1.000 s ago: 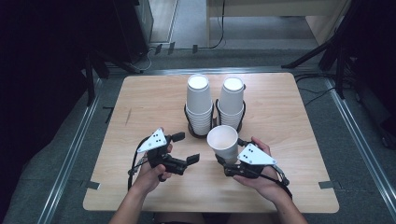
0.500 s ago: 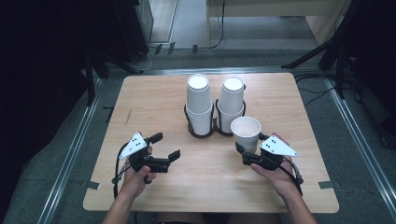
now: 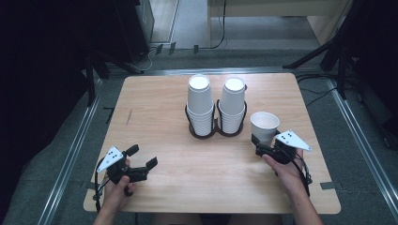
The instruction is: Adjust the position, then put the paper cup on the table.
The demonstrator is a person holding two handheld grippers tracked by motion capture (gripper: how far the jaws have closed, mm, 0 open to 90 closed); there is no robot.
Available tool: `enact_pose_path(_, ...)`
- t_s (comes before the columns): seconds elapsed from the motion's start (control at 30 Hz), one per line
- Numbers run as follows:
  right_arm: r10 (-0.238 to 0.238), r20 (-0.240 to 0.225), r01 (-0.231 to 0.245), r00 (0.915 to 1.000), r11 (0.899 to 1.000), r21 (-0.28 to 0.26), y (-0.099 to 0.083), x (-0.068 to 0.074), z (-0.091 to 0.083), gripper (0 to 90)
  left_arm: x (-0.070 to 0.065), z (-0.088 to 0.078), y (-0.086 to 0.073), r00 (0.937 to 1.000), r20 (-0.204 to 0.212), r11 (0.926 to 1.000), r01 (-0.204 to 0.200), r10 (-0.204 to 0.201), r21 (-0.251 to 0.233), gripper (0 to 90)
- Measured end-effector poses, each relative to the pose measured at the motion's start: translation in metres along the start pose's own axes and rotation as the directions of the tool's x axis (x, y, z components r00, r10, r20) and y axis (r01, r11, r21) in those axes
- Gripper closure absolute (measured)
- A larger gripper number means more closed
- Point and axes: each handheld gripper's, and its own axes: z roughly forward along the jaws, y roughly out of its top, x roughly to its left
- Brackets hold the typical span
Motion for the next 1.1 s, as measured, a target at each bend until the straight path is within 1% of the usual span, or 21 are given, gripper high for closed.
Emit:
enact_pose_path(0.1, 0.012, 0.03, -0.012, 0.9995, 1.0, 0.022, -0.002, -0.005, 0.003, 20.7, 0.005, 0.001, -0.002, 0.9996, -0.013, 0.9996, 0.027, -0.027, 0.004, 0.0)
enact_pose_path(0.2, 0.016, 0.057, -0.019, 0.9982, 0.999, 0.043, -0.006, -0.008, 0.006, 20.7, 0.008, 0.002, -0.004, 0.9994, -0.023, 0.9996, 0.025, -0.025, 0.015, 0.0)
enact_pose_path(0.27, 0.022, 0.067, -0.026, 0.9975, 0.998, 0.053, -0.007, -0.01, 0.007, 20.7, 0.01, 0.002, -0.004, 0.9991, -0.023, 0.9992, 0.037, -0.037, 0.017, 0.0)
enact_pose_path(0.4, 0.027, 0.066, -0.031, 0.9975, 0.997, 0.064, -0.01, -0.011, 0.009, 20.4, 0.014, 0.002, -0.005, 0.9981, -0.028, 0.9984, 0.056, -0.055, 0.013, 0.0)
enact_pose_path(0.47, 0.024, 0.072, -0.029, 0.9971, 0.997, 0.075, -0.011, -0.012, 0.011, 20.3, 0.015, 0.001, -0.005, 0.9976, -0.033, 0.998, 0.062, -0.062, 0.009, 0.0)
enact_pose_path(0.57, 0.032, 0.079, -0.038, 0.9964, 0.996, 0.08, -0.012, -0.012, 0.011, 20.3, 0.014, 0.001, -0.005, 0.9974, -0.034, 0.998, 0.063, -0.063, 0.009, 0.0)
enact_pose_path(0.63, 0.027, 0.084, -0.034, 0.9961, 0.996, 0.083, -0.012, -0.013, 0.011, 20.2, 0.014, 0.001, -0.005, 0.9977, -0.031, 0.9981, 0.061, -0.061, 0.011, 0.0)
enact_pose_path(0.7, 0.031, 0.08, -0.038, 0.9963, 0.995, 0.088, -0.012, -0.013, 0.011, 20.2, 0.013, 0.002, -0.005, 0.9977, -0.029, 0.998, 0.061, -0.061, 0.016, 0.0)
enact_pose_path(0.87, 0.02, 0.081, -0.029, 0.9965, 0.994, 0.101, -0.011, -0.013, 0.008, 20.2, 0.013, 0.004, -0.005, 0.9981, -0.026, 0.9982, 0.055, -0.055, 0.023, 0.0)
enact_pose_path(0.9, 0.009, 0.081, -0.017, 0.9967, 0.994, 0.104, -0.012, -0.013, 0.007, 20.2, 0.013, 0.004, -0.005, 0.9981, -0.027, 0.9981, 0.057, -0.056, 0.021, 0.0)
enact_pose_path(0.97, -0.007, 0.101, -0.003, 0.9949, 0.995, 0.1, -0.013, -0.011, 0.005, 20.2, 0.013, 0.004, -0.005, 0.9979, -0.027, 0.998, 0.059, -0.058, 0.022, 0.0)
enact_pose_path(1.07, -0.018, 0.106, 0.006, 0.9942, 0.994, 0.111, -0.014, -0.009, 0.002, 20.2, 0.014, 0.004, -0.006, 0.998, -0.026, 0.998, 0.059, -0.058, 0.026, 0.0)
enact_pose_path(1.1, -0.03, 0.104, 0.018, 0.9942, 0.993, 0.121, -0.014, -0.008, 0.0, 20.1, 0.014, 0.005, -0.005, 0.998, -0.026, 0.998, 0.059, -0.058, 0.025, 0.0)
